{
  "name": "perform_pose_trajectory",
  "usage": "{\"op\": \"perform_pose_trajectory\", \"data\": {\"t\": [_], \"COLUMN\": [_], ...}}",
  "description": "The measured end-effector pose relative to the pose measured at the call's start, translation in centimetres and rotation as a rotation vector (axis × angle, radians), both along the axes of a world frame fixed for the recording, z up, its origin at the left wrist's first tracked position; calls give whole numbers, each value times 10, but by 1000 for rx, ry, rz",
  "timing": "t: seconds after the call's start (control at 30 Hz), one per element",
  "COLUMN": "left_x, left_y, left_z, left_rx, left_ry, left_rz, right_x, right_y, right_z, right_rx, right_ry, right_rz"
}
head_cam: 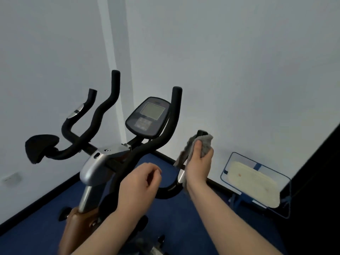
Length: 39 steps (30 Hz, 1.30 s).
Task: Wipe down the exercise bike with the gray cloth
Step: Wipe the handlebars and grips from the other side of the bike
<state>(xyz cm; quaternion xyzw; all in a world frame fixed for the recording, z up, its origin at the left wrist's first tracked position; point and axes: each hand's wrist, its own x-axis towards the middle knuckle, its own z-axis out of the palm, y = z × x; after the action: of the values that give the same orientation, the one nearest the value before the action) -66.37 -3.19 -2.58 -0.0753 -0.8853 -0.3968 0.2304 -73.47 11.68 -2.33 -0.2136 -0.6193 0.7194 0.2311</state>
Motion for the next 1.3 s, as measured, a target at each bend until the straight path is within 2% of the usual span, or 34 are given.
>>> {"op": "perform_pose_trajectory", "data": {"t": [0.17,0.27,0.4,0.5,0.63,0.87,1.0,1.1,1.23,1.3], "left_x": [7,6,5,4,1,3,4,3,4,6], "left_y": [-16,-16,-16,-17,-16,-17,-19,-19,-19,-19], "left_z": [-6,-8,-9,-11,-10,-11,-11,-11,-12,-9], "left_rx": [-84,-65,-47,-31,-40,-41,-28,-29,-67,-85], "left_ry": [117,115,150,152,166,128,161,177,172,188], "left_rz": [-31,-50,-75,-94,-135,-139,-181,-191,-163,-130], "right_x": [62,35,-2,14,62,9,36,58,20,5], "right_y": [-58,-32,7,-20,-66,-4,-37,-55,-12,6], "right_z": [-48,-21,20,-11,-53,8,-34,-51,-7,13], "right_rx": [-93,-77,2,63,63,169,149,139,195,248], "right_ry": [-32,-106,-108,-154,-78,-194,-161,-126,-209,-187], "right_rz": [-38,-56,-93,-170,-175,-75,-155,-130,-41,-24]}}
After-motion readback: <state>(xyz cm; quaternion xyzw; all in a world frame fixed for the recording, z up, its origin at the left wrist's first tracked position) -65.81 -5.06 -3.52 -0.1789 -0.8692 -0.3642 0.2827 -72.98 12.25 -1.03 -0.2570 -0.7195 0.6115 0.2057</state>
